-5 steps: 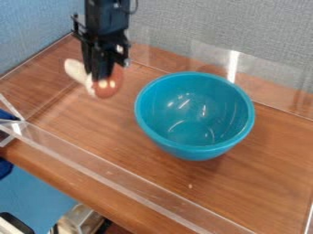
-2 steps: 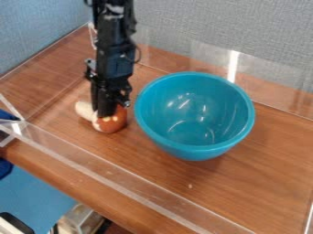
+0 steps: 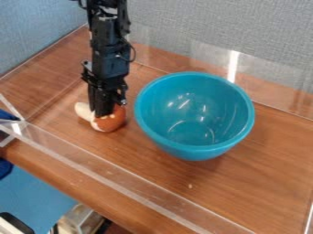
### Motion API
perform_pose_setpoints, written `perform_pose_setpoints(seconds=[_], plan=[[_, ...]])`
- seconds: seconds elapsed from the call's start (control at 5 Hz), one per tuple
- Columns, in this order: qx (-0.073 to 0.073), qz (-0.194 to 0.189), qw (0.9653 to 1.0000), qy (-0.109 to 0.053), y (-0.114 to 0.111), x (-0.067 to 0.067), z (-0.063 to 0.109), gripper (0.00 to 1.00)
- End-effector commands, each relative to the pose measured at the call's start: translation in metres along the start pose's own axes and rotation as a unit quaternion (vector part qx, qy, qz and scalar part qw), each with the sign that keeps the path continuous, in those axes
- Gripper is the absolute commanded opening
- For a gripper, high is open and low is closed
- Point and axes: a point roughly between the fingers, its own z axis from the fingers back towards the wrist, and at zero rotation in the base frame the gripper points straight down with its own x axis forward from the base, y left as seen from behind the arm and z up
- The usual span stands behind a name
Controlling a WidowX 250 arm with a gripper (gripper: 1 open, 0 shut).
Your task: Remove the mushroom from inside the blue bowl and put it on the table
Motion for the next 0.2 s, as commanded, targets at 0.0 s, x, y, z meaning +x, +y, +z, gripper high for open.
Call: perform_pose_setpoints(seconds=[0.0], plan=[[-0.001, 0.034, 0.9994, -0.006, 0.0182, -0.0146, 0.0132, 0.00]])
